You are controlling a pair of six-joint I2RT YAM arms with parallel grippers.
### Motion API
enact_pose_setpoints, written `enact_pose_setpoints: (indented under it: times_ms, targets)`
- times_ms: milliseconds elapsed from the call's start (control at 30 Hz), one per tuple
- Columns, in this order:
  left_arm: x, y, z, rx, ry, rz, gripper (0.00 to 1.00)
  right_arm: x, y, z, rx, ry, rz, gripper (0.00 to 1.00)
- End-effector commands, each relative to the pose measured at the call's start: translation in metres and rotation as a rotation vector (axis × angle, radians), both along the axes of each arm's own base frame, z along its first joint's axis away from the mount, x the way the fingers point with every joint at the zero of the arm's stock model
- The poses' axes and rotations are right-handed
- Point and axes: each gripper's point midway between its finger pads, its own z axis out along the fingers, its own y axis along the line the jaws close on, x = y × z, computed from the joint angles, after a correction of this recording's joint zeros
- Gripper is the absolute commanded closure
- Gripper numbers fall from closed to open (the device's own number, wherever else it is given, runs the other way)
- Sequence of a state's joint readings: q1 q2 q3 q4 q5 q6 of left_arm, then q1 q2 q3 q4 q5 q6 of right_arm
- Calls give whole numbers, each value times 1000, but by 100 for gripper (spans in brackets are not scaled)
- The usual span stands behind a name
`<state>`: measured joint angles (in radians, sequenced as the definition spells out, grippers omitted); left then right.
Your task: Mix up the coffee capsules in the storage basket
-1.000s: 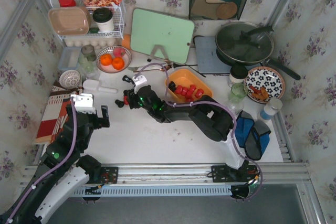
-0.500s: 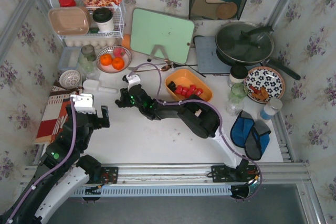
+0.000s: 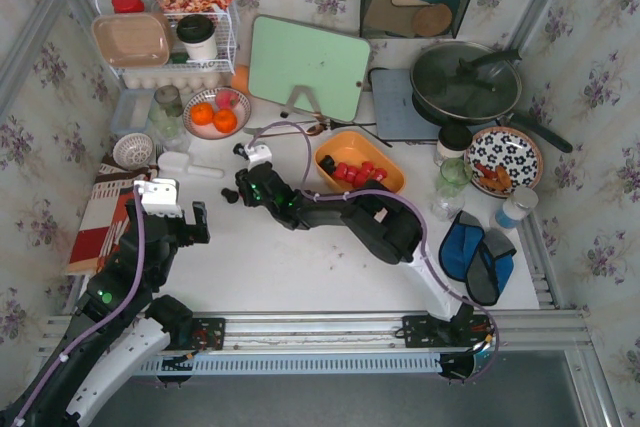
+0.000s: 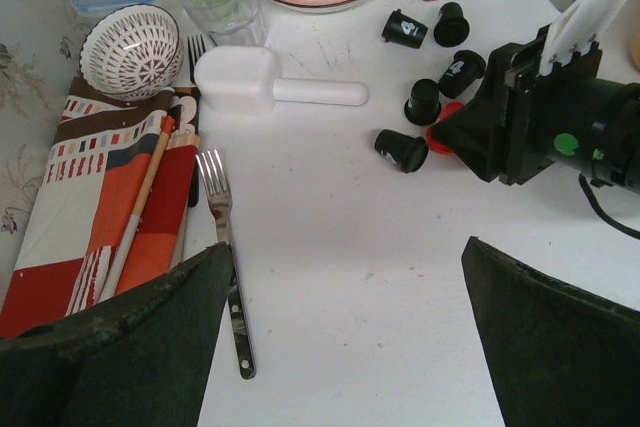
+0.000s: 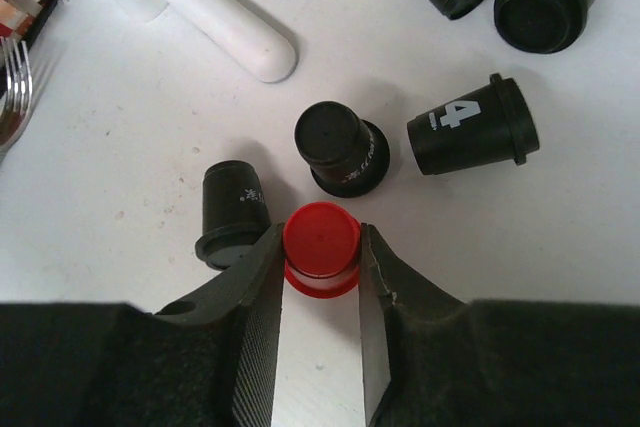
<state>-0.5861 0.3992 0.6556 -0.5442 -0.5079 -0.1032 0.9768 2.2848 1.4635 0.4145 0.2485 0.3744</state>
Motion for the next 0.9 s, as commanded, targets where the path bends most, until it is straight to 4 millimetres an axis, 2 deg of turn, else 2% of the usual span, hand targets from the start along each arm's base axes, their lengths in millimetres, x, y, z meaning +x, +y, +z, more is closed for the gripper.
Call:
enact_pose_setpoints:
  times_ms: [0, 100, 233, 333, 500, 667, 867]
  targets:
    - [2, 0, 4, -10, -17, 3, 1, 1, -2, 29, 34, -61, 3, 79]
    - [2, -1, 3, -8, -14, 3, 1, 2, -16, 48, 31, -109, -23, 81]
    - [2, 0, 3, -7, -13, 4, 0, 4, -50, 77, -11, -182, -105, 81]
    - [2, 0, 2, -3, -11, 5, 1, 10, -93, 93, -83, -245, -238, 81]
    - [3, 0, 1, 1, -8, 12, 1, 12, -174, 107, -148, -307, -440, 81]
    - [5, 2, -1, 11, -2, 23, 0, 9, -241, 110, -138, -294, -553, 81]
    - [8, 3, -6, 35, 19, 39, 1, -1, -292, 91, -183, -239, -635, 79]
